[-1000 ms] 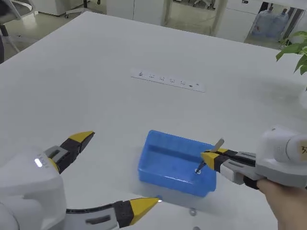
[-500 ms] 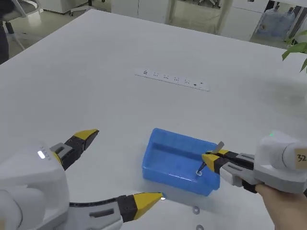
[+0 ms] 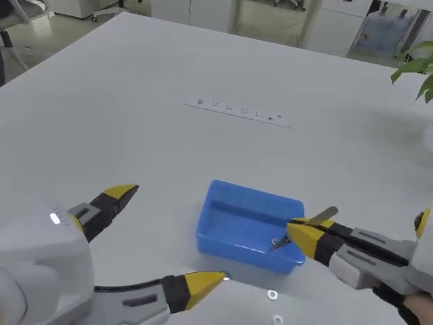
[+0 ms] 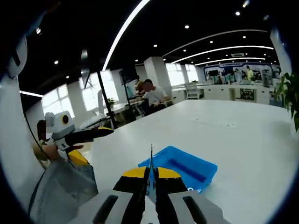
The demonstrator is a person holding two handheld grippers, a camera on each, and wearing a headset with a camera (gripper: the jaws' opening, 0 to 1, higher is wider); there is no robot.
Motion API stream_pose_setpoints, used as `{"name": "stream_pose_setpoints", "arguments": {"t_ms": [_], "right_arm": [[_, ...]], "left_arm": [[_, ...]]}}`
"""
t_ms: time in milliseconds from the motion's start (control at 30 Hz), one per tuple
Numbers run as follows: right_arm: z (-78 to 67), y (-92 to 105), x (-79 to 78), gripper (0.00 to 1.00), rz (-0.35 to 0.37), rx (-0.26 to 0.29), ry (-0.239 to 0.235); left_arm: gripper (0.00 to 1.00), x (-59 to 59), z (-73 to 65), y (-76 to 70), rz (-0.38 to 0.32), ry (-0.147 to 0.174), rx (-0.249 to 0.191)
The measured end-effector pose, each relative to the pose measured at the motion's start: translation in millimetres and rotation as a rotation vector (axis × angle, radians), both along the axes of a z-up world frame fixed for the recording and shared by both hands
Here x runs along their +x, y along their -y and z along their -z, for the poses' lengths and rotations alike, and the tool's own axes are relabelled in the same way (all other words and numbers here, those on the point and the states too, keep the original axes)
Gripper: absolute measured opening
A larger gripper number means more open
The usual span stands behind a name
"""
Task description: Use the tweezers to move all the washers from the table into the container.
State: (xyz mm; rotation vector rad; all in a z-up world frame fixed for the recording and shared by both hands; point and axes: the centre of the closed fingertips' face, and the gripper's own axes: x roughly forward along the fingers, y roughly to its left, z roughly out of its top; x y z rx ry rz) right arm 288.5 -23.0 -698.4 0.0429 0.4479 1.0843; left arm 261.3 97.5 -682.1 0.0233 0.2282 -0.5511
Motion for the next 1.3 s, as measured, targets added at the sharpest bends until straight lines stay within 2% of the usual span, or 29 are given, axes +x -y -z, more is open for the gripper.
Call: {"name": "stream_pose_setpoints", "arguments": {"t_ms": [67,167,233,267,400,667,733,833,1000,1067,1200,1267,1300], "right_arm": [[17.4,5.9,-9.2,0.02,-0.011,-0.051,-0.026],[44.6,16.2,-19.0,0.02,0.012,-0.099,-0.104],[57.5,21.4,-22.7,0.02,0.020,-0.129,-0.140],[63.5,23.4,-25.0,0.02,0.021,-0.146,-0.148],[69.6,23.4,-29.2,0.02,0.011,-0.167,-0.142],[72.7,22.1,-31.2,0.03,0.001,-0.194,-0.136],[74.4,20.7,-35.1,0.02,-0.005,-0.197,-0.136],[73.3,18.7,-38.9,0.02,-0.018,-0.207,-0.119],[72.7,14.7,-48.6,0.02,-0.115,-0.299,0.027],[72.9,13.7,-49.4,0.02,-0.111,-0.302,0.037],[68.9,17.0,-43.9,0.02,-0.069,-0.286,0.014],[53.6,11.9,-41.9,0.02,-0.055,-0.211,-0.013],[44.2,11.3,-37.2,0.02,-0.042,-0.188,-0.005]], "left_arm": [[0.96,-0.2,1.2,0.2,0.002,-0.005,0.003],[0.96,-0.7,1.0,2.4,0.012,-0.005,-0.002],[0.96,-1.0,1.8,2.9,0.014,-0.009,-0.001],[0.95,-1.1,1.9,3.3,0.016,-0.010,-0.001],[0.95,-1.1,3.4,2.9,0.018,-0.015,0.003],[0.95,-1.8,5.5,3.8,0.026,-0.023,0.009],[0.95,-2.0,3.8,5.2,0.030,-0.019,-0.004],[0.95,-2.4,5.2,5.0,0.032,-0.024,0.001],[0.94,-3.0,5.8,6.6,0.039,-0.024,0.010],[0.94,-3.2,6.0,7.2,0.041,-0.026,0.012],[0.94,-3.6,4.6,9.1,0.049,-0.021,0.008],[0.94,-4.0,5.0,9.5,0.051,-0.023,0.012],[0.94,-4.0,4.8,9.7,0.052,-0.023,0.011]]}}
